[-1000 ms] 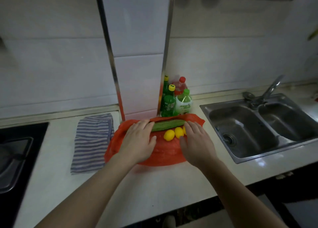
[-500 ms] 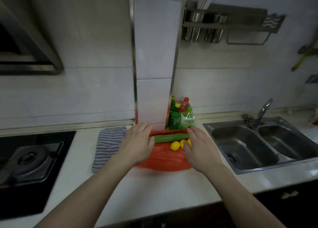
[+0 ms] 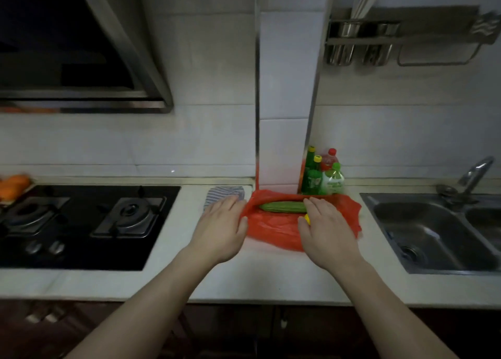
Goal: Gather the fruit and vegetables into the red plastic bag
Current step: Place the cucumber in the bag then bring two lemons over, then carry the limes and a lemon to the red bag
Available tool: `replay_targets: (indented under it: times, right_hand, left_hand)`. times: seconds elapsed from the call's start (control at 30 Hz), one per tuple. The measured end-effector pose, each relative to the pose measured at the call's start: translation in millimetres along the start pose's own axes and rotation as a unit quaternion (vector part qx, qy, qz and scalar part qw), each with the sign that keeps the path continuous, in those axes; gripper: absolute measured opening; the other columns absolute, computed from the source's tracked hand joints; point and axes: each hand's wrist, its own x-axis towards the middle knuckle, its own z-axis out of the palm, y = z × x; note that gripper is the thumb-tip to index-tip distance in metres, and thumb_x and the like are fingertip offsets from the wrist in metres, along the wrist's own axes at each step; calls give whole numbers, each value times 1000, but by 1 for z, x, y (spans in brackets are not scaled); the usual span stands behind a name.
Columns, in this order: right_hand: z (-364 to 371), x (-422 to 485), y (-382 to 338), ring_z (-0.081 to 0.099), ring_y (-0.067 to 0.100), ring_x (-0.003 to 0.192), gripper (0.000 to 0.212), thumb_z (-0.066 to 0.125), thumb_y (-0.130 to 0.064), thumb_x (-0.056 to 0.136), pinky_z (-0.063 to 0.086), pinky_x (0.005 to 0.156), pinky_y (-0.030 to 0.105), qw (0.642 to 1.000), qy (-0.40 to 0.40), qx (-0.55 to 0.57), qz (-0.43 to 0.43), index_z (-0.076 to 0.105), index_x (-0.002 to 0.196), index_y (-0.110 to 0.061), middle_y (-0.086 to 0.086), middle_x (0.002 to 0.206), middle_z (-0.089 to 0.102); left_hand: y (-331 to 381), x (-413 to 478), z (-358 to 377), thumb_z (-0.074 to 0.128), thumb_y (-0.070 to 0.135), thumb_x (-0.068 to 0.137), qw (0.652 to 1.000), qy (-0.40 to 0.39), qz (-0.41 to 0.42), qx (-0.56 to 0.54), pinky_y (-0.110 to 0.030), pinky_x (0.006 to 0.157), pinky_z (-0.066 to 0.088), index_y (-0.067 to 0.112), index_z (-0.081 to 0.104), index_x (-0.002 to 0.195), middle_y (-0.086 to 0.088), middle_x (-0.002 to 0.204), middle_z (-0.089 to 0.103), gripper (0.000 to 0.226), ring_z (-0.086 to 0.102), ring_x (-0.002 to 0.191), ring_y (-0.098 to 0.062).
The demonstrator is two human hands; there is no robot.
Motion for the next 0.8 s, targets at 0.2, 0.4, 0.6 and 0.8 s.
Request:
replay_targets:
  times: [0.2,0.4,0.6,0.8]
  right_hand:
    - [-5,-10,-49,36,24,136,56,32,-40,95,24,115,37,999,-4,-4,-45,44,140,-10,8,145,45]
    - [-5,-9,-124,48,26,122,54,32,-38,92,33,108,37,994,25,5,-106,52,132,-7,10,132,55]
    - [11,-15,-224,49,28,120,51,36,-33,91,33,107,37,989,24,43,-140,53,130,-5,12,129,57]
    - [37,-24,-336,38,23,131,56,28,-39,95,23,111,33,983,-15,42,-176,43,139,-8,8,142,47]
  left_hand:
    - [-32,-42,-26,34,39,96,998,23,-51,3,-37,116,24,22,42,143,1,148,42,51,36,136,-18]
    - [-87,-85,-63,34,36,100,996,42,-83,7,-34,118,15,22,36,147,0,155,33,49,27,142,-17]
    - [-174,-134,-99,36,38,99,990,61,-123,23,-35,118,20,23,41,144,2,152,38,48,30,141,-16]
    - [-265,-198,-132,35,39,99,983,74,-166,20,-37,119,20,24,39,145,3,154,35,49,27,142,-14]
